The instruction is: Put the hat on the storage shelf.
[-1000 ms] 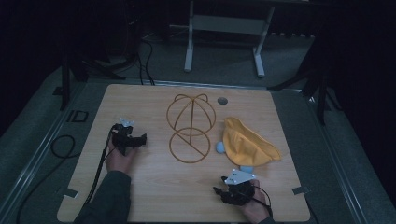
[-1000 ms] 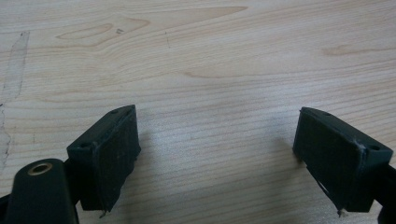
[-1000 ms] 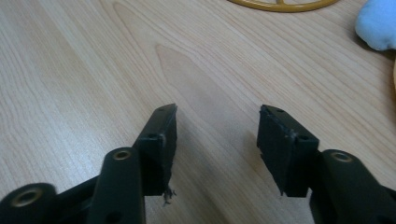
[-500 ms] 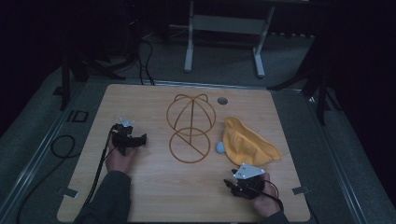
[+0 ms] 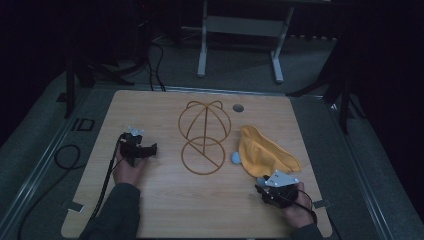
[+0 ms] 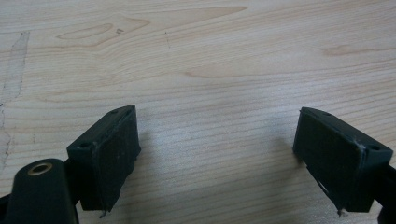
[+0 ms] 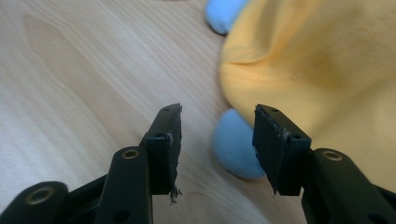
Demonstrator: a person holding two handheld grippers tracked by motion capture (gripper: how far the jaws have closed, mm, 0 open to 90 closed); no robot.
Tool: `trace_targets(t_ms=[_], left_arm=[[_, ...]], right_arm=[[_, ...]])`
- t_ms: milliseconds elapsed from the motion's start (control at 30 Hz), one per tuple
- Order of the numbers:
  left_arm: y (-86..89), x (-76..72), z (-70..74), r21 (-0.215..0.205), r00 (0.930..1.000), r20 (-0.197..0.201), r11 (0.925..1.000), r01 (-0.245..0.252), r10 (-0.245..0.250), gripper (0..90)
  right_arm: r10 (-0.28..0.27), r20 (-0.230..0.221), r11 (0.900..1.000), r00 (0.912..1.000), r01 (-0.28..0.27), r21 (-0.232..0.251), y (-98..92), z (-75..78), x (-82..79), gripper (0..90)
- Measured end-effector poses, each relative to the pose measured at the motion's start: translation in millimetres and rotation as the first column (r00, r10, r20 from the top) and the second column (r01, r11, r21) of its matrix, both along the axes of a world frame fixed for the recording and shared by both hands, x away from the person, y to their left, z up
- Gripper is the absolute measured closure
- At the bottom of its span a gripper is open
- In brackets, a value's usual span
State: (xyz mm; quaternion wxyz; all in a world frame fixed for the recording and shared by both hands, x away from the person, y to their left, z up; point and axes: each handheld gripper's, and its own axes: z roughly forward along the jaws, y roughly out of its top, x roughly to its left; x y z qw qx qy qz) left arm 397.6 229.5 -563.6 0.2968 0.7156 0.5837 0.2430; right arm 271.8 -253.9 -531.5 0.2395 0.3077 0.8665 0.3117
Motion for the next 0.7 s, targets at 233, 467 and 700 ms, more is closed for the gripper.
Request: trace_targets(t_ms=[233,467,700], left_arm=[[0.0,0.0,0.0,0.0,1.0,0.0,1.0,0.0,0.0,14.6],[0.0,0.0,0.0,0.0,1.0,0.0,1.0,0.0,0.0,14.6],[0.0,0.0,0.0,0.0,1.0,0.0,1.0,0.0,0.0,14.6]], right_arm=[[-0.007,-0.001,1.0,1.0,0.007,-0.015,-7.1,-4.0,7.8,53.6],[-0.013,-0.038,0.999,0.9992,0.012,-0.038,-5.3,-13.1,15.4,54.1],[-0.046,-0.079,0.999,0.9959,0.044,-0.017,-7.9,-16.2,23.1,55.0]])
